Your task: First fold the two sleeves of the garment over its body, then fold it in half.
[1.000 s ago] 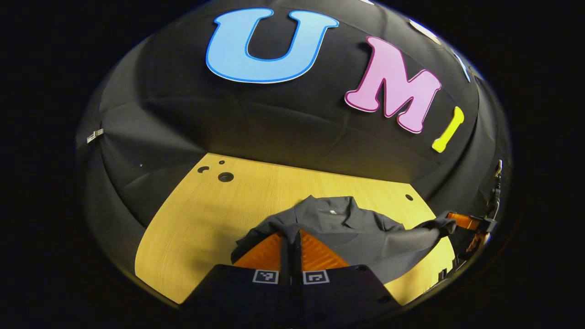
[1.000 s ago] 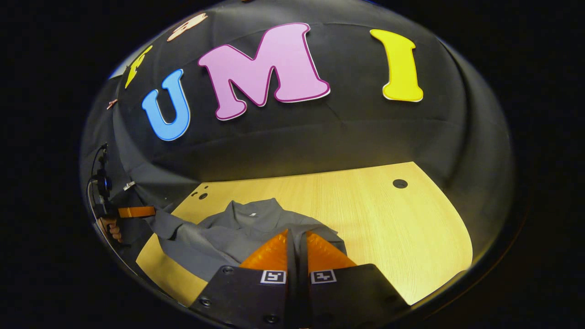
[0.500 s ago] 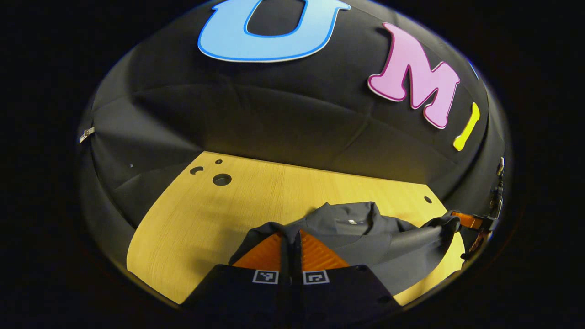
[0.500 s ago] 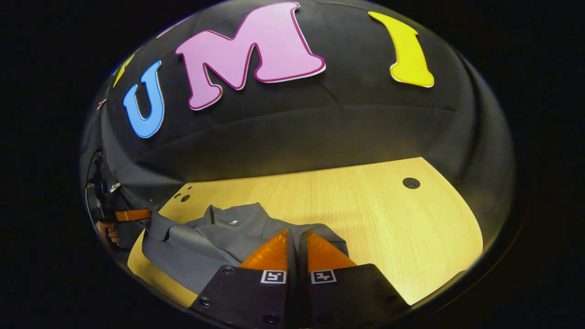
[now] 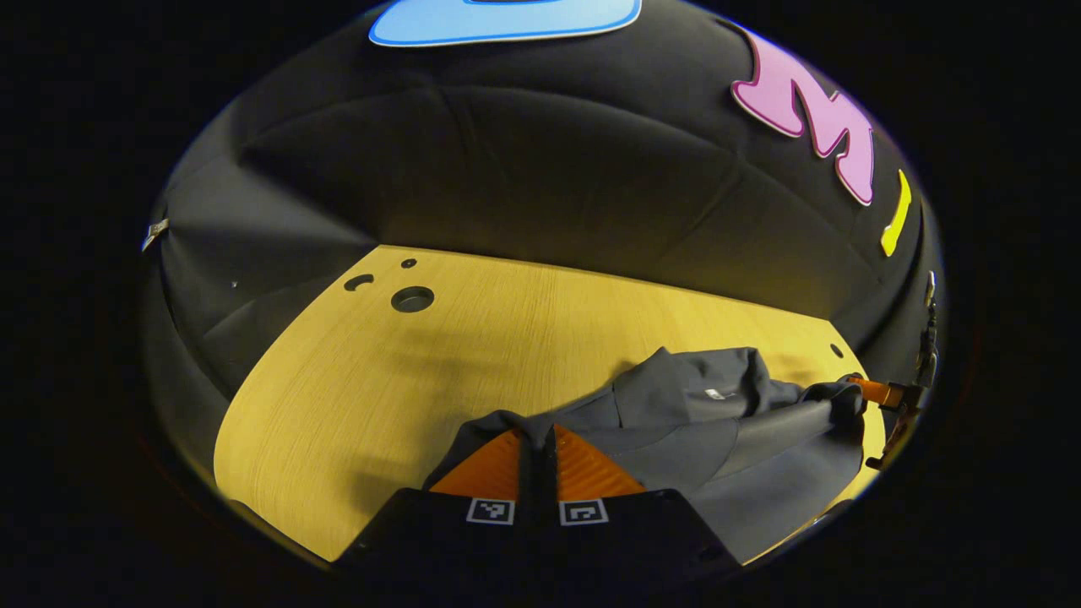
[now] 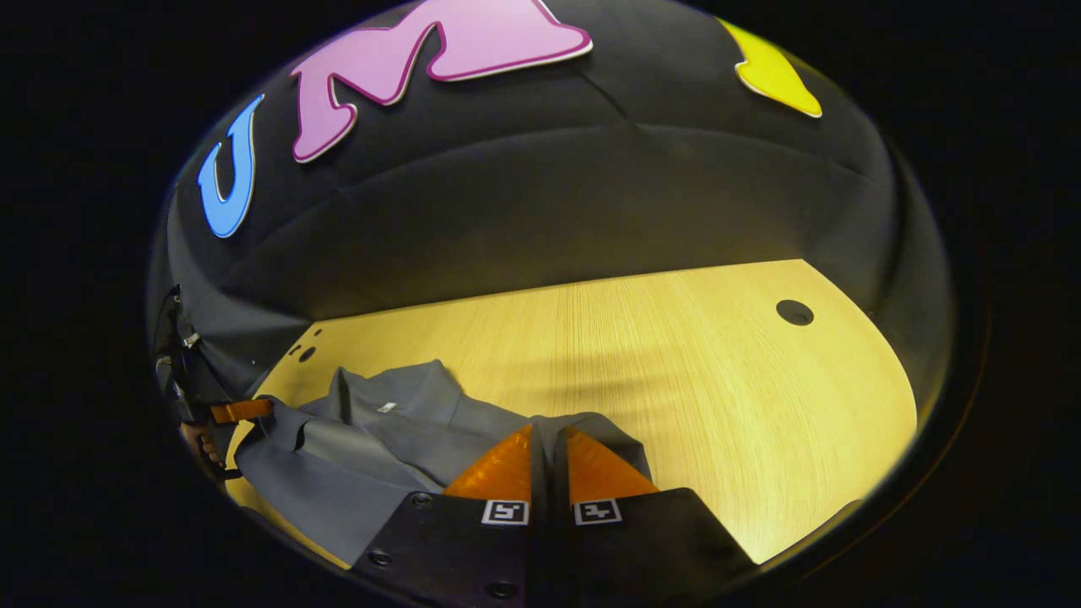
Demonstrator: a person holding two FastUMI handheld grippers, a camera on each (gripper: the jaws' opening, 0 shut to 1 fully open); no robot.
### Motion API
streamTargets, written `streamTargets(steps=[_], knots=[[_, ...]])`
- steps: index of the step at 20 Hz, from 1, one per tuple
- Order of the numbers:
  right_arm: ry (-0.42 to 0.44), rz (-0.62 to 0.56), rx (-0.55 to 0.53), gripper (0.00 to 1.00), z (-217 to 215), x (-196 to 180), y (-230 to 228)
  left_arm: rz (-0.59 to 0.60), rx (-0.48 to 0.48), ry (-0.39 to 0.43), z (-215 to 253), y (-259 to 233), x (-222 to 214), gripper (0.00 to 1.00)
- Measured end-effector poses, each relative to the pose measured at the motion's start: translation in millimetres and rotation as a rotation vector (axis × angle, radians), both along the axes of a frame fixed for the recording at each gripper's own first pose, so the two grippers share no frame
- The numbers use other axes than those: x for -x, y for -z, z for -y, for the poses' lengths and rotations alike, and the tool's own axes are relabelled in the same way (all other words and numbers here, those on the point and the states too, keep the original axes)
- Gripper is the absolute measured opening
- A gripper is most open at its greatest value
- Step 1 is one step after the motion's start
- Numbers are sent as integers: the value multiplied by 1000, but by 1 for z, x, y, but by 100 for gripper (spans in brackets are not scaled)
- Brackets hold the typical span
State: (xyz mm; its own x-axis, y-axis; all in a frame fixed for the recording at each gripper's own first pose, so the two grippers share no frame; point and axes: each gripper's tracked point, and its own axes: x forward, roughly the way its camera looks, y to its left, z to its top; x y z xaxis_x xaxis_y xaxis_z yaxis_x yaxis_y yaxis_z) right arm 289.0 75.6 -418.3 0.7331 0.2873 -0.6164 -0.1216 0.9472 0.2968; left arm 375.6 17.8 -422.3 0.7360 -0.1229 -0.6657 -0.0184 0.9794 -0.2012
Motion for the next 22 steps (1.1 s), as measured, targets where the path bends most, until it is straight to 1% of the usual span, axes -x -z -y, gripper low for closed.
streamTargets(steps=[3, 5, 6, 7, 8, 9, 10, 11, 12, 13, 14, 15, 16, 17, 18, 20, 21, 22], knots=[[-5, -34, 33, 5, -1, 0, 19, -29, -4, -4, 1, 16, 0, 5], [-6, -79, 44, 7, -3, 4, 35, -30, 0, -5, 2, 23, 0, 5], [-8, -103, 43, 13, -4, 7, 42, -36, -2, -4, 2, 26, 1, 6], [-9, -121, 40, 16, -5, 8, 46, -43, -10, -1, 3, 29, 3, 6], [-8, -122, 37, 19, -5, 7, 47, -45, -27, -5, 0, 30, 3, 11], [-2, -123, 41, 20, -4, 6, 47, -52, -35, -8, -1, 31, 4, 16], [6, -133, 49, 20, -2, 8, 47, -58, -45, -19, -4, 32, 5, 24], [12, -143, 59, 23, -1, 9, 48, -59, -56, -28, -6, 33, 6, 29], [23, -147, 81, 34, 3, 10, 47, -68, -61, -32, -8, 32, 8, 46], [30, -149, 102, 38, 6, 11, 46, -74, -65, -38, -9, 33, 11, 58], [33, -155, 115, 58, 7, 14, 43, -81, -64, -42, -10, 33, 12, 67], [40, -157, 135, 58, 9, 16, 42, -88, -67, -47, -11, 32, 15, 69], [43, -150, 151, 60, 13, 17, 37, -91, -81, -59, -15, 30, 17, 74], [47, -138, 161, 74, 15, 18, 31, -86, -93, -74, -18, 26, 18, 79], [51, -123, 168, 81, 18, 18, 22, -66, -98, -90, -21, 17, 19, 88], [56, -94, 165, 87, 21, 22, 2, -23, -94, -111, -22, -3, 24, 92], [57, -79, 160, 87, 22, 25, -8, -6, -80, -116, -20, -12, 27, 92], [52, -67, 142, 89, 20, 29, -19, 2, -62, -114, -16, -21, 32, 92]])
